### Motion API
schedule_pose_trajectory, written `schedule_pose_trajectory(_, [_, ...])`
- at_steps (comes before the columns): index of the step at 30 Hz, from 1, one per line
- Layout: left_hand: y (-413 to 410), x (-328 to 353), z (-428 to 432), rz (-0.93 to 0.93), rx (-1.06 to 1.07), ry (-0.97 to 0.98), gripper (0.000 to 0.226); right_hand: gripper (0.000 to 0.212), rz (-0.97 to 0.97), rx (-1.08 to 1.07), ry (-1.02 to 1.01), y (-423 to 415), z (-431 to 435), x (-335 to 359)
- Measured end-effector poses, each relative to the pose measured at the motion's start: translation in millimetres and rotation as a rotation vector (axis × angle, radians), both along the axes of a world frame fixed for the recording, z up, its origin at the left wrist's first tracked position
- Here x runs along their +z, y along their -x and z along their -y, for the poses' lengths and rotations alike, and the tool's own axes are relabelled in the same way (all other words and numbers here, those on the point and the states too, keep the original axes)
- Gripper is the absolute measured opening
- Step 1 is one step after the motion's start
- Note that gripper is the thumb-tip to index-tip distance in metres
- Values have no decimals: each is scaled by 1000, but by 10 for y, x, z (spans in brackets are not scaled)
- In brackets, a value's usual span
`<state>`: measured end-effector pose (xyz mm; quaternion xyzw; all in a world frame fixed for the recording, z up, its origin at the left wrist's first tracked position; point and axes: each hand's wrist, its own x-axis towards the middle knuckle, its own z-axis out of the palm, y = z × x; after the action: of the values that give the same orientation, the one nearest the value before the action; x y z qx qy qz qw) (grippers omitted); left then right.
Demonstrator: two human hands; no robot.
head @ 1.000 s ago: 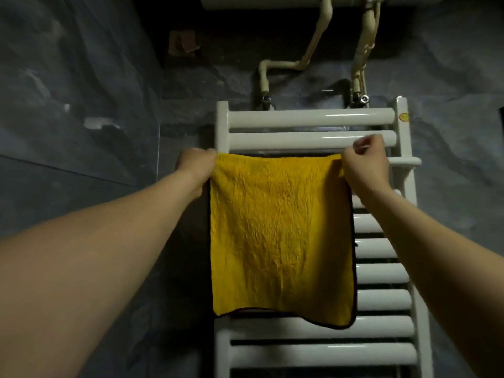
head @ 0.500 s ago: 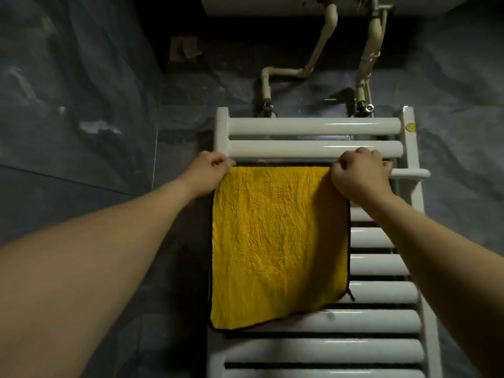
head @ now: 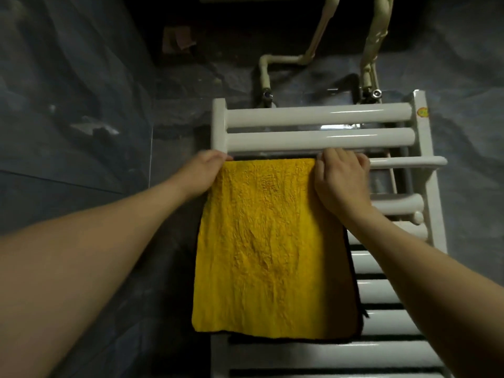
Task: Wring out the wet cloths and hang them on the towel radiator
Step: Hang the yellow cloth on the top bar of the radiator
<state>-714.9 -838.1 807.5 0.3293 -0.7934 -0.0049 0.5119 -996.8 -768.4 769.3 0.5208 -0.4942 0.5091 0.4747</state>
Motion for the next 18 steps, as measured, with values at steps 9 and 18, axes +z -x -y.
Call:
schedule_pose_trajectory(9, [68, -264, 287, 149, 176, 165, 83, 38, -32, -80, 83, 50, 167, -74])
schedule_pose_trajectory(18, [-127, -78, -129, 256, 378, -52, 78, 49, -36, -7, -152, 21, -180, 12])
